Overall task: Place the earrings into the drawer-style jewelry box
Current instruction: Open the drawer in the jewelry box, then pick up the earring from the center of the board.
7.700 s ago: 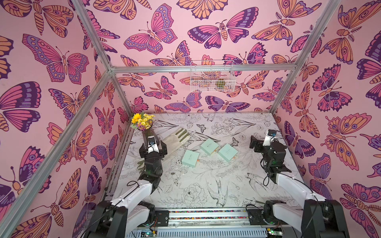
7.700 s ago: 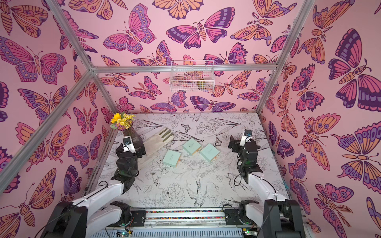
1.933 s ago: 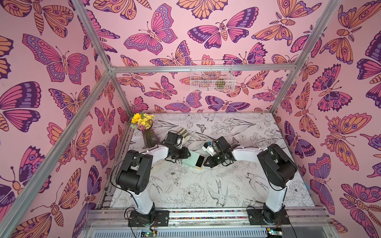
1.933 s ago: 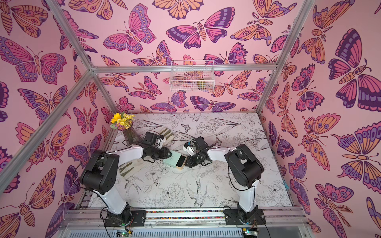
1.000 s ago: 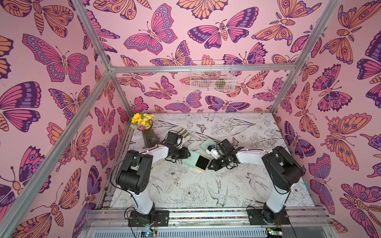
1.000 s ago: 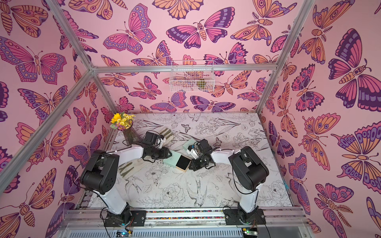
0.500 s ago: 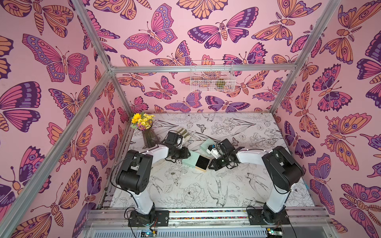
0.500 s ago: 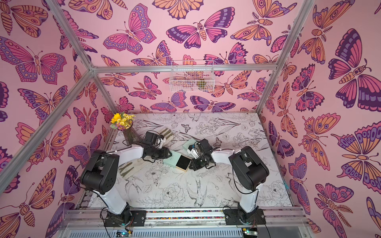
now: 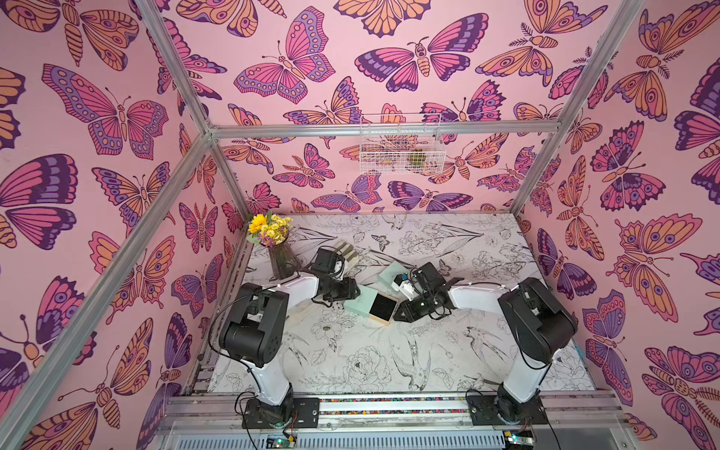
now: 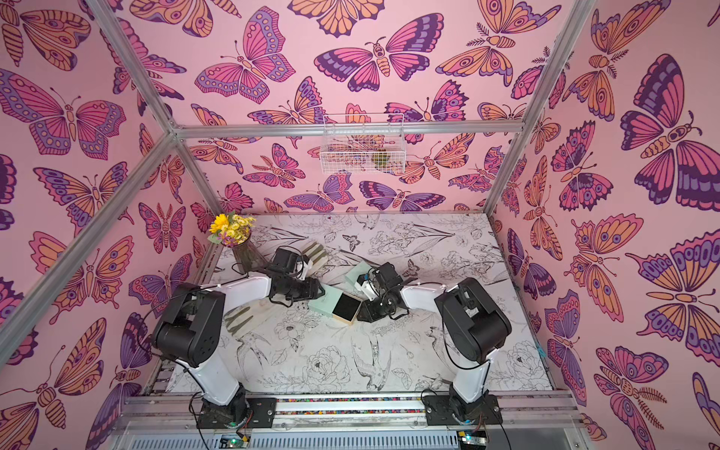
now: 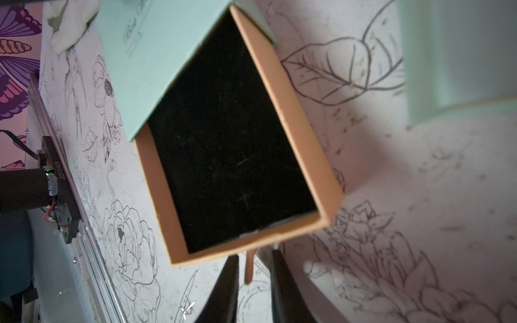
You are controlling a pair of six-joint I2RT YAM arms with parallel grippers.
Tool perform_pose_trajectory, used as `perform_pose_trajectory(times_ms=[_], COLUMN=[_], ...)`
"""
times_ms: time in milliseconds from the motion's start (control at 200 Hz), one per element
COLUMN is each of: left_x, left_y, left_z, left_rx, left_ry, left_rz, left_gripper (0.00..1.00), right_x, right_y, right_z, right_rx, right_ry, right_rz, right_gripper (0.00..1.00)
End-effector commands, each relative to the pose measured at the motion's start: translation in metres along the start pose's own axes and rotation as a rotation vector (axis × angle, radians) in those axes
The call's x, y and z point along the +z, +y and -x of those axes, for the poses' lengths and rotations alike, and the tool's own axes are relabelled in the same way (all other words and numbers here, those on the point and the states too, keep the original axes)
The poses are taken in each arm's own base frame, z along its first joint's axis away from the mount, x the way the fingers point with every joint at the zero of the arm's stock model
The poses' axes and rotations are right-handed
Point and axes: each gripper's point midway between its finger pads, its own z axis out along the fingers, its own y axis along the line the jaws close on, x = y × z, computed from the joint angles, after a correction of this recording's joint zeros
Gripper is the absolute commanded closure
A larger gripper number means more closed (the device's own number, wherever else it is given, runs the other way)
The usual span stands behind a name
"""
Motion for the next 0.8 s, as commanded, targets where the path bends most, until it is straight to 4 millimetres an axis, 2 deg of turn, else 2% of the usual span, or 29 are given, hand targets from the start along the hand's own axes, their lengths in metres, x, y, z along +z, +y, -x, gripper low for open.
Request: perform_pose_trajectory(times_ms=[0, 155, 210, 325, 431, 576, 681, 701, 771, 796], left_x=[-0.016, -0.048, -0.059, -0.074, -0.079, -0.076, -0.069, -0.067, -0.057, -0.065], left_y=[-0.002, -0.008, -0.009, -0.017, -0.03, -0.056, -0.07, -0.072, -0.073, -0.079], left_z=[0.006, 0.022, 0.023, 0.016, 0.003, -0.023, -0.04, -0.043, -0.054, -0.053], left_rx=[-0.016, -0.009, 0.001, 0.048, 0.108, 0.185, 0.178, 0.171, 0.136, 0.135], left_ry=[-0.018, -0.123, -0.153, -0.195, -0.214, -0.233, -0.236, -0.236, -0.223, -0.252], left_rz=[0.037, 0.085, 0.107, 0.129, 0.144, 0.121, 0.048, 0.032, -0.009, -0.039], left_gripper=[0.33, 0.2, 0.16, 0.13, 0.13, 0.14, 0.15, 0.15, 0.16, 0.16], right_x=[-0.017, -0.042, -0.059, -0.083, -0.094, -0.097, -0.089, -0.082, -0.075, -0.072], right_y=[-0.001, -0.009, -0.013, -0.032, -0.039, -0.037, -0.028, -0.031, -0.032, -0.033], right_z=[-0.003, -0.01, -0.01, -0.021, -0.026, -0.023, -0.014, -0.016, -0.012, -0.01], right_rx=[0.028, 0.092, 0.114, 0.162, 0.157, 0.152, 0.107, 0.103, 0.08, 0.077], right_ry=[-0.018, -0.063, -0.095, -0.068, -0.013, 0.043, 0.054, 0.081, 0.099, 0.101], right_rz=[-0.044, -0.167, -0.238, -0.409, -0.486, -0.509, -0.499, -0.504, -0.506, -0.501], right_gripper=[0.74, 0.74, 0.74, 0.75, 0.75, 0.73, 0.71, 0.71, 0.71, 0.71])
